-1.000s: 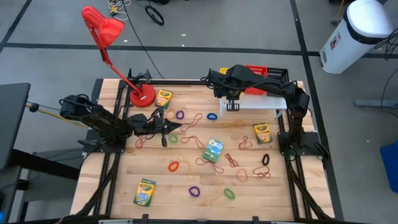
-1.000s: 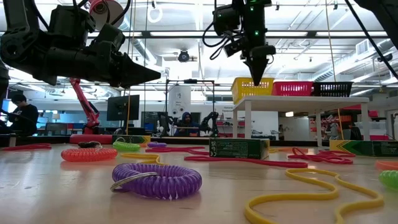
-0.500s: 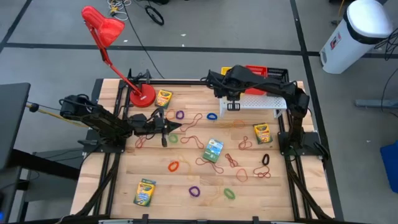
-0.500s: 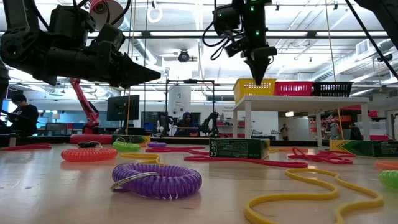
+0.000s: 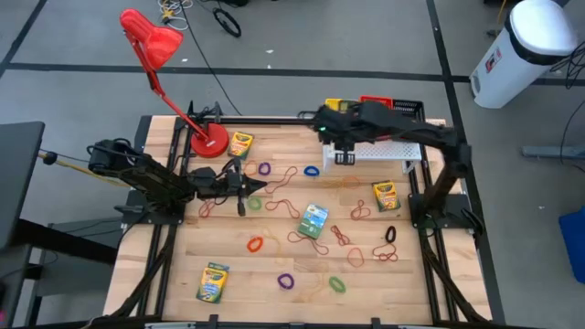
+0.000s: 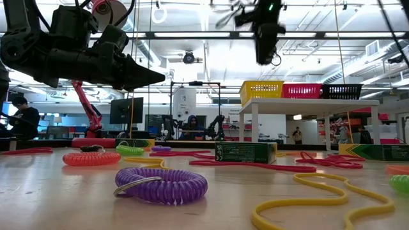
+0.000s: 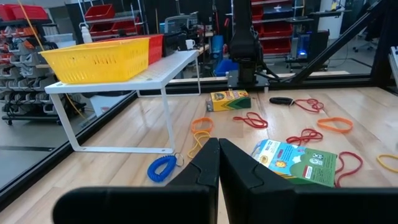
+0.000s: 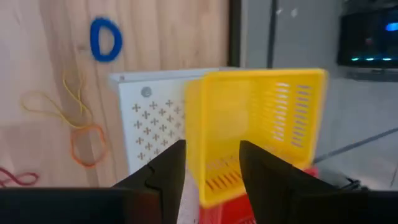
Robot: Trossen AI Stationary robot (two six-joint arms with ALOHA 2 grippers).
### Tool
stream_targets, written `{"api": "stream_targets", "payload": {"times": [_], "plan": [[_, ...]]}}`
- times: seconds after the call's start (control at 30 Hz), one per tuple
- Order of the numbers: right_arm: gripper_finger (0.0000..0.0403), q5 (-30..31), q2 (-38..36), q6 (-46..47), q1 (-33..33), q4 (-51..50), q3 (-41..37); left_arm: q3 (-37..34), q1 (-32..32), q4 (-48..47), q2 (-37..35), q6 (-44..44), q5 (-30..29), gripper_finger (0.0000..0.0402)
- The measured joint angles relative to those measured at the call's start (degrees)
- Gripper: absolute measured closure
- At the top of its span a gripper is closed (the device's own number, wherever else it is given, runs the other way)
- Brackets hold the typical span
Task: Pick & Place Office Desk Supplies
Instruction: Adjust the red basket on the shelf
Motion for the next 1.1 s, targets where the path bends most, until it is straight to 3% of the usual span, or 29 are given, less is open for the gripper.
{"api": "stream_targets", "payload": {"times": [0.17,0.33,0.4,0.57,0.7,1.1], "plan": [[0.028,-0.4,-7.38,8.75,-4.4,-1.74,0.02,-0.01,0.02,0.04,0.0,-0.01,0.0,0.0392],[0.0366,-3.06,-10.3,24.15,-15.94,-5.56,-1.08,0.0,0.0,0.13,0.0,-0.02,0.04,0.0392],[0.0392,-3.88,-10.31,26.12,-19.93,-6.17,-3.48,0.0,0.0,0.14,0.0,-0.02,0.02,0.0392],[0.0389,-9.64,-10.39,26.31,-24.52,2.47,-12.27,0.0,0.0,-0.23,0.0,-0.02,0.02,0.0392],[0.0398,-10.63,-10.39,25.69,-24.86,6.32,-17.91,-0.02,0.0,-0.22,0.0,0.01,0.0,0.0392],[0.0397,-14.37,-10.39,24.32,-23.77,14.24,-24.9,-0.02,0.04,-0.13,0.0,0.52,-0.13,0.0392]]}}
